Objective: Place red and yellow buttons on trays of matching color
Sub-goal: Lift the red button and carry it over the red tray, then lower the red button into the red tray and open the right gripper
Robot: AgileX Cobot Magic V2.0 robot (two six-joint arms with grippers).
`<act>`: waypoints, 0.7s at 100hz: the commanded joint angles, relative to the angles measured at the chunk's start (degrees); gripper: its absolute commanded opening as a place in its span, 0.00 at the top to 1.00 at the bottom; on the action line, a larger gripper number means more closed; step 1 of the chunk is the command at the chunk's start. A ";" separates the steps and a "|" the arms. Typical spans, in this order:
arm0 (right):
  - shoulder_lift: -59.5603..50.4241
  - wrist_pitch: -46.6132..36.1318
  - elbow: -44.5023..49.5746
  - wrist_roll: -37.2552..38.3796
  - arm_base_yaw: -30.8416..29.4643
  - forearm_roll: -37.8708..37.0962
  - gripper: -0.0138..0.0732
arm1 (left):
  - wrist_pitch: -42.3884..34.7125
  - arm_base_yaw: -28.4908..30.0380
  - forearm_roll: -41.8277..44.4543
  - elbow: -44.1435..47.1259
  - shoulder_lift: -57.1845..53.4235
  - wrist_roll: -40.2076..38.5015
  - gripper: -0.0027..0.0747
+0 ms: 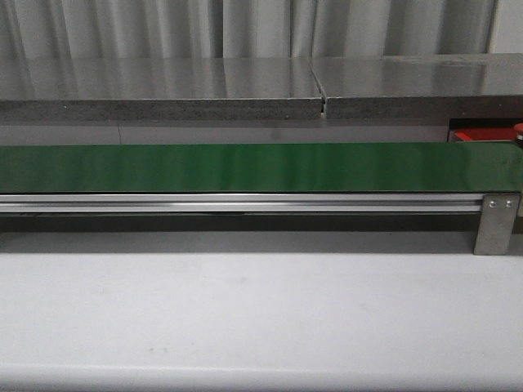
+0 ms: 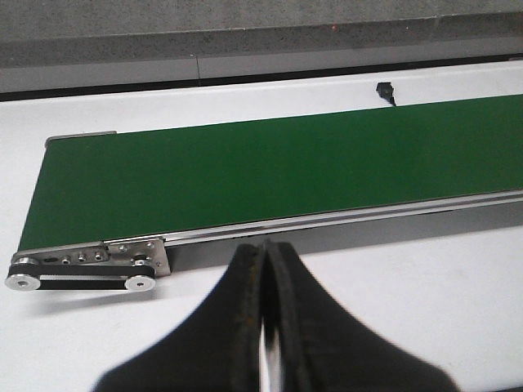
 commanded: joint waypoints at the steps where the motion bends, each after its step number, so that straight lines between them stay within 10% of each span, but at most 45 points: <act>1: -1.89 -4.81 -1.75 0.05 -0.19 0.35 0.77 | -3.83 -0.37 -1.18 -1.44 0.12 -0.04 0.99; 43: 0.35 -8.51 -1.75 0.00 -0.19 0.35 0.75 | -3.83 -0.37 -1.18 -1.44 0.12 -0.04 0.99; 70: 0.78 -10.49 -1.75 0.00 -0.19 0.35 0.47 | -3.83 -0.37 -1.18 -1.44 0.12 -0.04 0.99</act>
